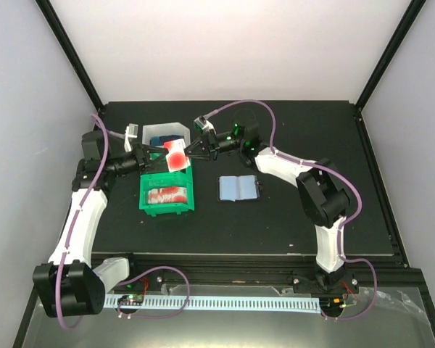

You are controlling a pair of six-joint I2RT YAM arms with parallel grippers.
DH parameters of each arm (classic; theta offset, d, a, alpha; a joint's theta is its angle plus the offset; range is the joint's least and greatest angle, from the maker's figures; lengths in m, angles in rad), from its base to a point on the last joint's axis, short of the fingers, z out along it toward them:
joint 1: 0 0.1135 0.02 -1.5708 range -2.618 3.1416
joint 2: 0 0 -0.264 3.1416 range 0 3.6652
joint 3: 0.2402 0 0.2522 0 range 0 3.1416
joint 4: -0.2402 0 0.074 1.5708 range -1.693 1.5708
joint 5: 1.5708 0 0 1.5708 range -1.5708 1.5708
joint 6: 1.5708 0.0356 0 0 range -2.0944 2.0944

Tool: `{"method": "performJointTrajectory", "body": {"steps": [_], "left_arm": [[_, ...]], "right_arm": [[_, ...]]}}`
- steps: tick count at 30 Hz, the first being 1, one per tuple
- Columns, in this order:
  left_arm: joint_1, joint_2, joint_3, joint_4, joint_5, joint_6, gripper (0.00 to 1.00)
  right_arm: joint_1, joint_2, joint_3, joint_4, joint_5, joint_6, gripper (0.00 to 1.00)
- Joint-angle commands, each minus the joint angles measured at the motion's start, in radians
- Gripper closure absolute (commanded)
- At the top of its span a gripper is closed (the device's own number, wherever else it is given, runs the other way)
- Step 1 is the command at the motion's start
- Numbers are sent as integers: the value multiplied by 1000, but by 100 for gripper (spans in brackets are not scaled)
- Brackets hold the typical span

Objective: Put the credit cards into the card holder
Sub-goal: Pick up the credit card from the storage box.

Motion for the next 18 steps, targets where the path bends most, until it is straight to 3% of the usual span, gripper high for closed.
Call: {"method": "performJointTrajectory", "body": {"steps": [1,11,14,18], "left_arm": [[17,25,-44,-49,31,58,96],[96,33,-121,-20,87,77,94],[113,30,-148,7,111,70,98],[152,23,-128,-116,62,169,99]], "right_arm": [[6,-9,20,-29,92,-6,99],[-9,18,50,-134,123,-20,99],[-11,31,64,-134,127,-9,99],[-13,48,92,-276,150,-114,99]]}}
